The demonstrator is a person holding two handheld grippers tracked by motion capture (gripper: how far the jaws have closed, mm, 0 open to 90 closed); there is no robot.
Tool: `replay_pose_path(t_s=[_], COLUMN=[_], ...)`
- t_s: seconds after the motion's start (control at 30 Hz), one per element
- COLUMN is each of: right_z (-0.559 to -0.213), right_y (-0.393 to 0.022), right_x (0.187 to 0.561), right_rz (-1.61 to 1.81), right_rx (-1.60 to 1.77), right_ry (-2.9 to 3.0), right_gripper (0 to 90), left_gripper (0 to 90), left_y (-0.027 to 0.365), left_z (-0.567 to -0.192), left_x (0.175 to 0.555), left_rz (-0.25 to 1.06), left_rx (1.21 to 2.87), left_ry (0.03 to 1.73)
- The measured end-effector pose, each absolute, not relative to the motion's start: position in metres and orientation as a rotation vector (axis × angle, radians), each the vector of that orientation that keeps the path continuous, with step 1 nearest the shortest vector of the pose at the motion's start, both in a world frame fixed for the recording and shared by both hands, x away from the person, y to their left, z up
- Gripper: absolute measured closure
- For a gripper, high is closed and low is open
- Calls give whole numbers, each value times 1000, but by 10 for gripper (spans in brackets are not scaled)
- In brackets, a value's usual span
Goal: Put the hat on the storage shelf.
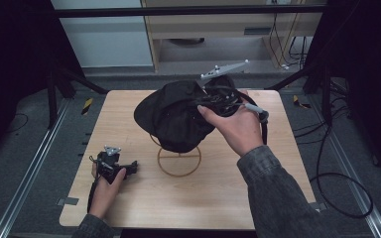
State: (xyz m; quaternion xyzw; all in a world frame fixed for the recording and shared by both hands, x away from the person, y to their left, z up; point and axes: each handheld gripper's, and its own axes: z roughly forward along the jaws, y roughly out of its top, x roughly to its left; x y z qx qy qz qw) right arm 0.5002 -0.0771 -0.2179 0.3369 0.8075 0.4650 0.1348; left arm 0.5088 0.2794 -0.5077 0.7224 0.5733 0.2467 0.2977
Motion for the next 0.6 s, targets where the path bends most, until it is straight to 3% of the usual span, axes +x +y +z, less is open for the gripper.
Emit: replay_pose_path(t_s=[0.6], right_z=[-240], right_y=[-84], right_x=[501], right_rz=[1289], right_rx=[997], right_ry=[2375], right_gripper=[826], left_gripper=[0], left_y=[279], left_z=[-508], left_x=[509], left_rz=[656], left_rx=[1921], left_ry=[1521])
